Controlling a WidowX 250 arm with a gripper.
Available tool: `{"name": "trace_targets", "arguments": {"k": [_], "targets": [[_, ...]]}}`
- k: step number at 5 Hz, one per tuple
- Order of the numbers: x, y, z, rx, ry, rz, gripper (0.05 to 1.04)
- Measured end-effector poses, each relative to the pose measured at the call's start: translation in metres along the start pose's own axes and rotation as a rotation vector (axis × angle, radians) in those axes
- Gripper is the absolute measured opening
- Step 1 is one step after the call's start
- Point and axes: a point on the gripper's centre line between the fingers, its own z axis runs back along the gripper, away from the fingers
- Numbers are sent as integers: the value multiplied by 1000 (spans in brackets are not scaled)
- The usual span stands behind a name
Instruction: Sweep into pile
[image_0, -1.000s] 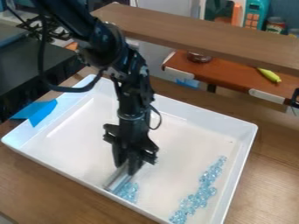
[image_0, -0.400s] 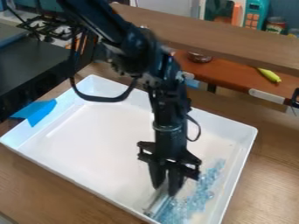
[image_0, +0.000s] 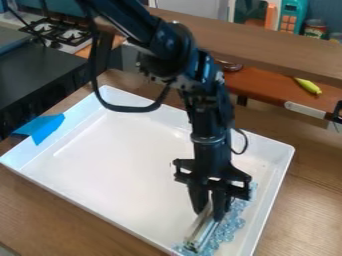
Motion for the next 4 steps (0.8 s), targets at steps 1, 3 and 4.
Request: {"name": "trace_targets", "arguments": {"k": [1,3,4], "targets": [[6,23,35,8,-42,17,342],[23,115,78,102,-71,22,342],[19,162,86,145,-77,28,342]]}}
